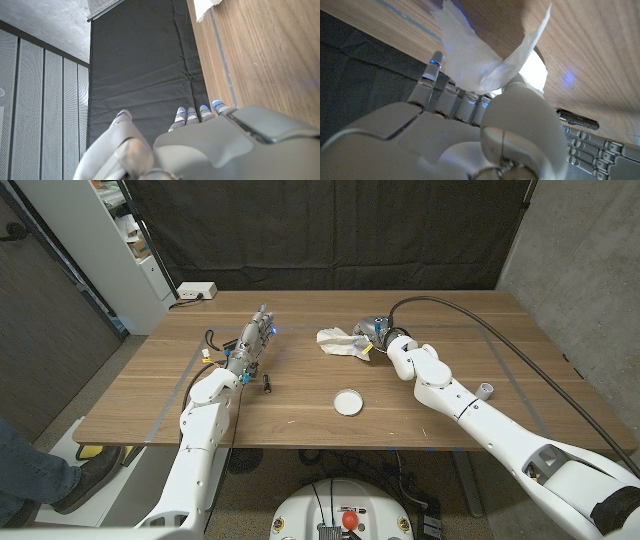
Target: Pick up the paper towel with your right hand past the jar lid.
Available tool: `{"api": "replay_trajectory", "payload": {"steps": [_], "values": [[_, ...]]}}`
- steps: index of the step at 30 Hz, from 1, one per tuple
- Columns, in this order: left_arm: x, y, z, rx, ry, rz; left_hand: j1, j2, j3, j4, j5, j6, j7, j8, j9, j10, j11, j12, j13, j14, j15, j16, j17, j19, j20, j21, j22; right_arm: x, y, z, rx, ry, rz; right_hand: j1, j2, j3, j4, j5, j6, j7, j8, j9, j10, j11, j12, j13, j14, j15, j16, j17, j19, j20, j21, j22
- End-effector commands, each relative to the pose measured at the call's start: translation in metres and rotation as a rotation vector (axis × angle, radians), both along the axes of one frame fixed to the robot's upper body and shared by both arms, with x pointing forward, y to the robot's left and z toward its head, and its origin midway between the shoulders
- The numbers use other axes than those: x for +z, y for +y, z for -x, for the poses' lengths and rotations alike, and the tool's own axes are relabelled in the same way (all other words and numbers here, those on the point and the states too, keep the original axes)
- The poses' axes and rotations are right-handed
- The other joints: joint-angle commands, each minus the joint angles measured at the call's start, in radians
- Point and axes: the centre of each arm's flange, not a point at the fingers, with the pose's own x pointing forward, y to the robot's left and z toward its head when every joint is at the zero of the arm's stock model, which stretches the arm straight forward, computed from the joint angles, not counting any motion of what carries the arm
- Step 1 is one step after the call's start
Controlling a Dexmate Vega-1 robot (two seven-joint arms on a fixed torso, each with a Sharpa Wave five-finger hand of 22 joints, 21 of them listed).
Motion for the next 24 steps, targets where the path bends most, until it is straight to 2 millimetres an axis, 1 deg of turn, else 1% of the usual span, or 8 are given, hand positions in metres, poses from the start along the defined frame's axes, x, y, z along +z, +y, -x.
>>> {"api": "replay_trajectory", "payload": {"steps": [1,10,12,14,24], "values": [[0.0,-0.002,0.001,-0.001,0.0,-0.003,0.001,0.013,0.003,-0.007,-0.002,0.005,0.005,-0.002,0.005,-0.003,-0.004,-0.002,0.002,-0.051,0.008,0.005,0.003,-0.126,0.007,-0.002,0.005,0.008,-0.001,0.007,0.015,-0.02,-0.019,0.011,-0.001,0.006,0.002,-0.005,0.005,-0.002,0.003,0.004,0.008,-0.002,0.008,0.005,0.013,-0.118,0.0,0.006,0.009,-0.004,-0.002,0.004],[0.001,-0.002,0.002,-0.005,-0.006,-0.007,0.001,0.014,0.003,-0.008,-0.002,0.004,0.005,-0.003,0.005,-0.003,0.0,-0.002,0.002,-0.05,0.007,0.005,0.003,-0.127,0.007,-0.003,0.005,0.018,-0.001,0.014,0.028,-0.027,-0.026,0.013,0.0,0.005,0.004,-0.01,0.005,0.0,0.003,0.006,0.007,0.0,0.01,0.007,0.015,-0.117,-0.005,0.008,0.01,-0.004,-0.005,0.004],[0.001,-0.002,0.002,-0.006,-0.008,-0.007,0.001,0.014,0.002,-0.009,-0.002,0.001,0.005,-0.004,0.005,-0.009,0.007,-0.004,0.002,-0.054,0.011,0.004,0.003,-0.128,0.007,-0.004,0.005,0.02,0.0,0.016,0.029,-0.035,-0.024,0.014,-0.001,0.004,0.004,-0.012,0.003,0.001,0.002,0.006,0.002,0.002,0.008,0.007,0.014,-0.117,-0.006,0.01,0.009,-0.006,-0.006,0.004],[0.002,-0.002,0.003,-0.007,-0.009,-0.008,0.001,0.015,0.002,-0.009,-0.002,-0.003,0.007,-0.005,0.005,-0.011,0.009,-0.005,0.002,-0.054,0.011,0.004,0.003,-0.128,0.006,-0.004,0.005,0.023,0.0,0.018,0.034,-0.038,-0.026,0.016,0.001,0.004,0.004,-0.013,0.002,0.002,0.001,0.006,-0.002,0.003,0.007,0.008,0.01,-0.118,-0.009,0.01,0.008,-0.005,-0.008,0.004],[0.001,-0.003,0.005,-0.008,-0.012,-0.009,0.0,0.016,0.001,-0.01,-0.002,-0.005,0.007,-0.006,0.005,-0.015,0.012,-0.006,0.002,-0.059,0.016,0.002,0.003,-0.129,0.003,-0.006,0.005,0.03,0.002,0.026,0.064,-0.069,-0.025,0.018,0.001,0.001,0.006,-0.018,-0.001,0.002,0.0,0.007,-0.004,0.002,0.008,0.01,0.007,-0.116,-0.013,0.016,0.006,-0.003,-0.011,0.003]]}}
